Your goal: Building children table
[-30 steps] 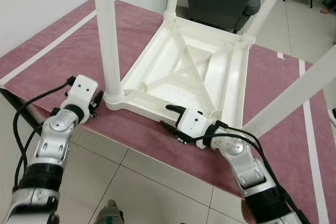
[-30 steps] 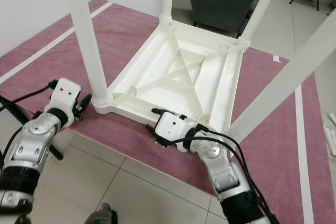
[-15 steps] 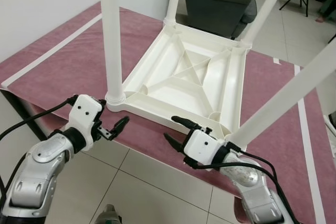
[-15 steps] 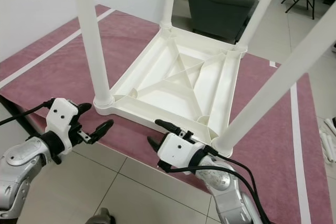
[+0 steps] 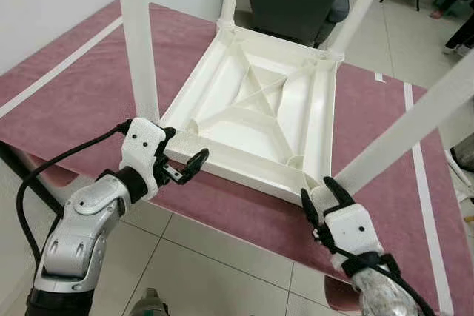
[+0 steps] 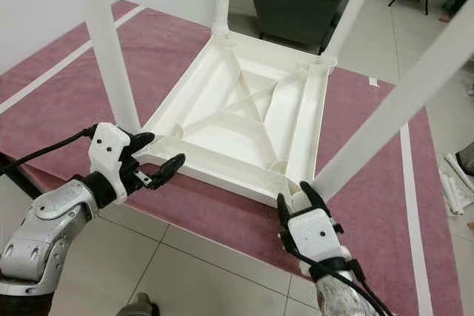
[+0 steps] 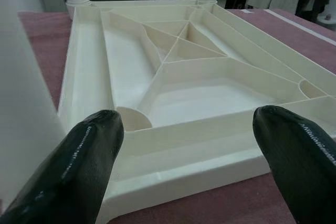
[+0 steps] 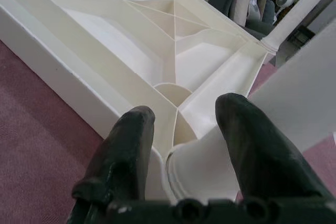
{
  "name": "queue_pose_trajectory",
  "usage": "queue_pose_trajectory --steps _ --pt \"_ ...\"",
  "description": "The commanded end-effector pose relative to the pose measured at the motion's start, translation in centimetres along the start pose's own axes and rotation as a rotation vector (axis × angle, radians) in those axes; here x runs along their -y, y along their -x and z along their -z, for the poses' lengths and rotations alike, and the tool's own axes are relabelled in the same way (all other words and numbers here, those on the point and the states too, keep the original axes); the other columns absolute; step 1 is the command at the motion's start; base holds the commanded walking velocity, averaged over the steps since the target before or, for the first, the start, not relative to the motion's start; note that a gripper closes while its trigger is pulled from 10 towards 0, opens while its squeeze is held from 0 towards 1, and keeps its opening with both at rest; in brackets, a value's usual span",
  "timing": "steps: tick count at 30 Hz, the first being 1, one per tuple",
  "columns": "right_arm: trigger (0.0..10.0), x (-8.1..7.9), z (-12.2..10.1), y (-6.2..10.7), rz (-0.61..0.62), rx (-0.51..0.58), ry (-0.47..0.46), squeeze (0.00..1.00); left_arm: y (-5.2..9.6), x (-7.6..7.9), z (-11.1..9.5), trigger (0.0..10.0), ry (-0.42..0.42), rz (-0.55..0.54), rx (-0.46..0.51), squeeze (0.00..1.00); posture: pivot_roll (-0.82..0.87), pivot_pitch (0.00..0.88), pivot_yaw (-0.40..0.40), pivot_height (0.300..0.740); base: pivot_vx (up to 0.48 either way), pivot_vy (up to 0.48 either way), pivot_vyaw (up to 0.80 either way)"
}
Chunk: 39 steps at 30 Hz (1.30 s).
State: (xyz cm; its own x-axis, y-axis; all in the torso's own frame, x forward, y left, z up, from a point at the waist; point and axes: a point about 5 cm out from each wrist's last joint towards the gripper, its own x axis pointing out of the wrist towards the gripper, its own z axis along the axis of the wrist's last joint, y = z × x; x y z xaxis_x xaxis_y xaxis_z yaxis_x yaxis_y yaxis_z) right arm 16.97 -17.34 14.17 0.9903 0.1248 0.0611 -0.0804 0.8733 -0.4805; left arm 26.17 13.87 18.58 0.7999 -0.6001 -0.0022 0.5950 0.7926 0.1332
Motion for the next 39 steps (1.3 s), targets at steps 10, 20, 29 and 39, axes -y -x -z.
queue_pose_trajectory --steps 10,20,29,39 --pt "10.0 0.5 1.9 2.7 0.157 -0.150 -0.198 1.00 2.1 -0.8 1.7 10.0 -0.049 -0.140 -0.124 0.00 0.13 0.042 -0.065 0.740 0.000 0.000 0.00" --pt "10.0 1.1 0.8 0.7 0.199 -0.108 -0.400 0.00 3.0 -2.2 2.2 10.0 -0.072 -0.260 -0.168 0.00 0.13 0.040 -0.056 0.740 0.000 0.000 0.00" --pt "10.0 1.4 0.5 -1.0 0.214 -0.067 -0.408 0.00 3.1 -3.7 2.1 10.0 -0.081 -0.371 -0.172 0.00 0.14 0.037 -0.056 0.740 0.000 0.000 0.00" --pt "10.0 2.6 1.3 -3.7 0.361 -0.072 -0.406 0.00 1.8 -6.3 0.7 10.0 -0.036 -0.553 -0.089 0.00 0.16 0.027 -0.056 0.740 0.000 0.000 0.00"
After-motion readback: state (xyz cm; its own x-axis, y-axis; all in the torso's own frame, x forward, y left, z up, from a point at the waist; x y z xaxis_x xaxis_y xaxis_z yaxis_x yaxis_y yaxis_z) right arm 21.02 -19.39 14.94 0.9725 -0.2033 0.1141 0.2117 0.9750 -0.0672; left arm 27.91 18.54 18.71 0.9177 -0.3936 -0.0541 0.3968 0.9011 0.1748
